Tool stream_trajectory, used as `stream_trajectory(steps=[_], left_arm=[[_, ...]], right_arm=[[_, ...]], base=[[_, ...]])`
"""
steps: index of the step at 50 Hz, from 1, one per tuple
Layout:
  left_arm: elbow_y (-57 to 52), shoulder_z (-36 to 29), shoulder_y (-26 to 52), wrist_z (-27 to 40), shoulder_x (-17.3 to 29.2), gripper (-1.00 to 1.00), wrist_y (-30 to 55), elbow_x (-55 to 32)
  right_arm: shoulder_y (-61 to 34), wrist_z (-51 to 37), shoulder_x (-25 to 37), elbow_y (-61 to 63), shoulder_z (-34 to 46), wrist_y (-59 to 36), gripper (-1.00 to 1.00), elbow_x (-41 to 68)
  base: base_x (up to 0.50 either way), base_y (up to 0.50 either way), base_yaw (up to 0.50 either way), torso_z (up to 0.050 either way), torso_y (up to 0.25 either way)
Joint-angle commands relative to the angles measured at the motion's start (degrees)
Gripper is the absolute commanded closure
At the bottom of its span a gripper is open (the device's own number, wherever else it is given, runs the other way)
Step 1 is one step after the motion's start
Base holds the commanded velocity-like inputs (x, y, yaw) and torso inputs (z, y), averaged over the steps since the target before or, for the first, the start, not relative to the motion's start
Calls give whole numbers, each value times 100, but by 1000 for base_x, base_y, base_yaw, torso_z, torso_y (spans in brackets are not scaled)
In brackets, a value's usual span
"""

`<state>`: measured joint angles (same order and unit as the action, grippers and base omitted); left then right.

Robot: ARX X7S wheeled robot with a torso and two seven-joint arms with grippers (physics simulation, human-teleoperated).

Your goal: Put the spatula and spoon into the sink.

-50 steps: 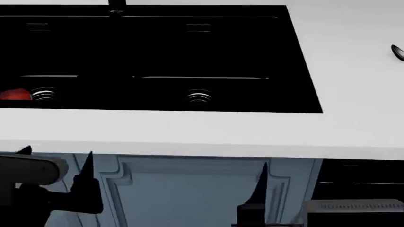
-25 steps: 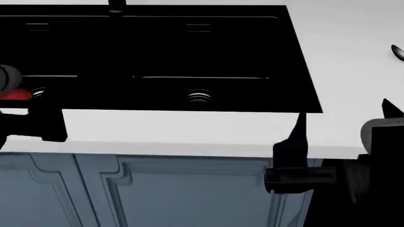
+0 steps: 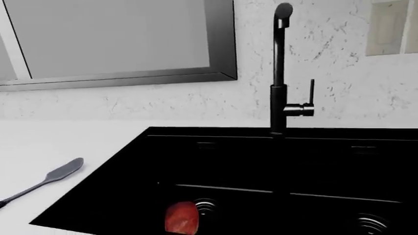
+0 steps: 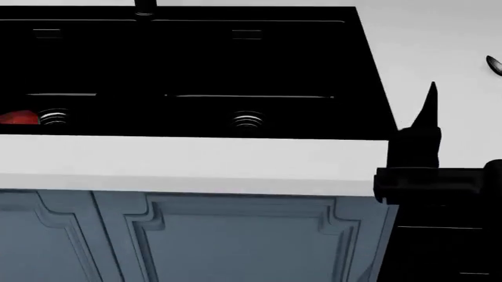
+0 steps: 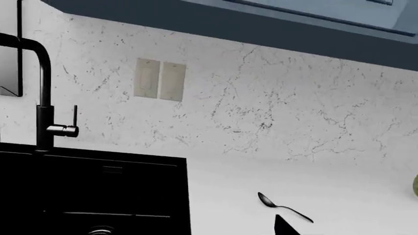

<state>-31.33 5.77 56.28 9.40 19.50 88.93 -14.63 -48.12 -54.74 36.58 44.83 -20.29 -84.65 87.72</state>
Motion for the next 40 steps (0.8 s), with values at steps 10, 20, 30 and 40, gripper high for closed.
stream_trajectory(steps=[10, 20, 30, 40], left_arm=[[89, 336, 93, 376, 358, -100, 51, 169], [89, 356, 65, 460, 384, -100, 22, 5], [78, 435, 25, 494, 398, -100, 18, -105], [28, 453, 103, 731, 487, -100, 92, -446]], right_arm=[[-38, -229, 259, -122, -125, 233, -100, 310], [-111, -415, 472, -189, -96, 367, -100, 673], [37, -174, 466, -151, -79, 416, -100, 441], [-181, -493, 570, -263, 233, 503, -100, 835]], base=[[0, 0, 0, 0, 0], [189, -277, 0, 0, 0], [330, -390, 0, 0, 0], [48, -495, 0, 0, 0]])
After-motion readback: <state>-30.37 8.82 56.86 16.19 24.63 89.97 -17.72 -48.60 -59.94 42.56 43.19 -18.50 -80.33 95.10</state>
